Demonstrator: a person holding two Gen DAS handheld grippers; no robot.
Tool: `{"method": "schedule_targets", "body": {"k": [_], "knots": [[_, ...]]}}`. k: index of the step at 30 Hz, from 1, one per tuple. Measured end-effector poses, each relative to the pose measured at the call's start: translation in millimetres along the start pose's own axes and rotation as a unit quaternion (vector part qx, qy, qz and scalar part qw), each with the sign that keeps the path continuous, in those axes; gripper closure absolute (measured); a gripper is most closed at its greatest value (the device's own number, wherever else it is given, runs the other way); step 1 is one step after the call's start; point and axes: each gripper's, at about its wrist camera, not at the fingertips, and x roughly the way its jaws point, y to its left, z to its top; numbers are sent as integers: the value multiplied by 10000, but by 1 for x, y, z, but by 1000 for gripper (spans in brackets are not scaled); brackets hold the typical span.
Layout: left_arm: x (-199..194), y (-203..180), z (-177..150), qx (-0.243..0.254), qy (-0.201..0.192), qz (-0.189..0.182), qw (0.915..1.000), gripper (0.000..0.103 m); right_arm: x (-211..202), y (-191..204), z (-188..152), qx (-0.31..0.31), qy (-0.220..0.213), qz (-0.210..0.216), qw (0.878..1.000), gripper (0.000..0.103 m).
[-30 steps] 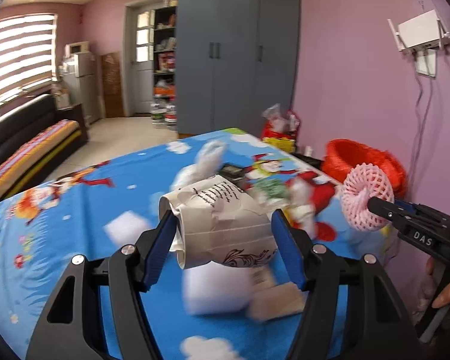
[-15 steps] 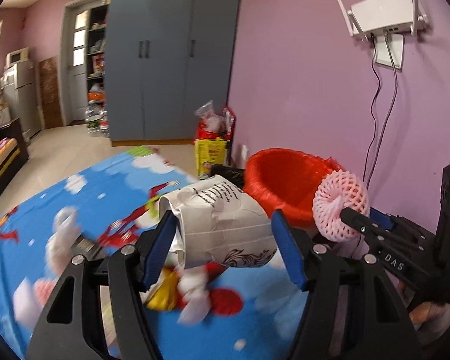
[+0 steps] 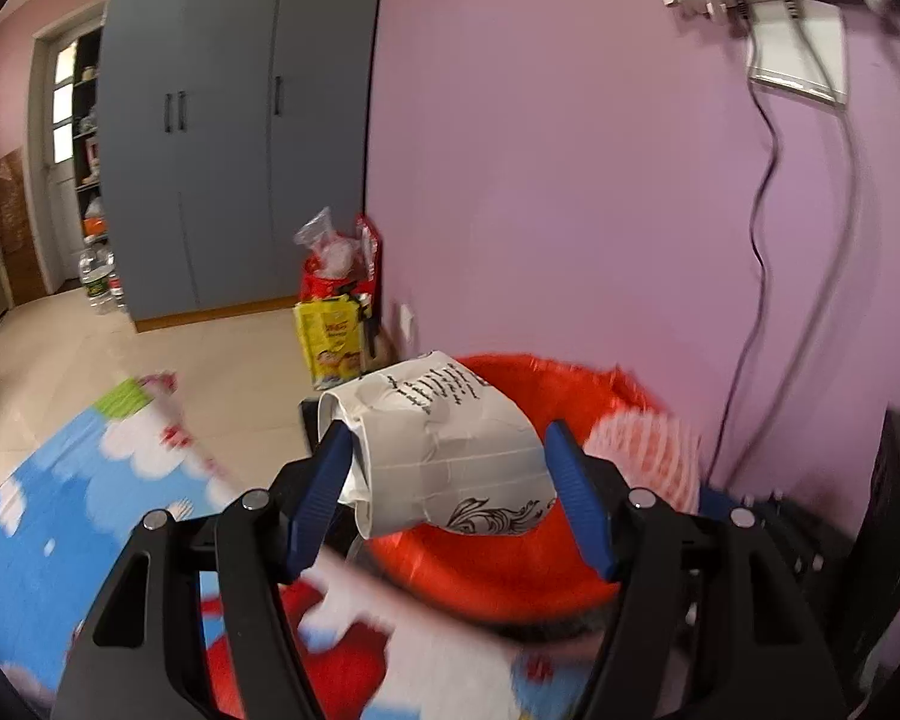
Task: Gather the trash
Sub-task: 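Carry both items to the orange bin and open both tools to drop them, then move both tools back over the table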
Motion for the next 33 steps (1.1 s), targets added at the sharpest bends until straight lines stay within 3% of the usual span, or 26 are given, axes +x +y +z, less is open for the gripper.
{"method": "schedule_targets", "body": {"k": [2,5,8,13,20,24,33], "knots": [[19,-2,12,-9,0,-78,10000,36,13,-6,3,-25,-18,-92,10000,47],[40,-4,26,-58,-85,-81,9999,20,23,-6,4,-120,-123,-196,9997,28],[49,-2,31,-45,-103,-2,9999,17,28,-5,5,-223,-126,-210,9995,27],[31,7,23,-111,-120,130,9998,16,-1,10,-3,-213,-207,-121,9995,27],[-67,28,-11,-110,-322,713,9969,6,-64,47,-16,-271,-249,253,9990,27],[-129,50,-36,-252,-415,975,9940,5,-93,79,-30,-383,-145,545,9977,27],[-257,108,-122,-584,-271,1787,9818,5,-133,159,-73,-718,253,1222,9896,25]]}}
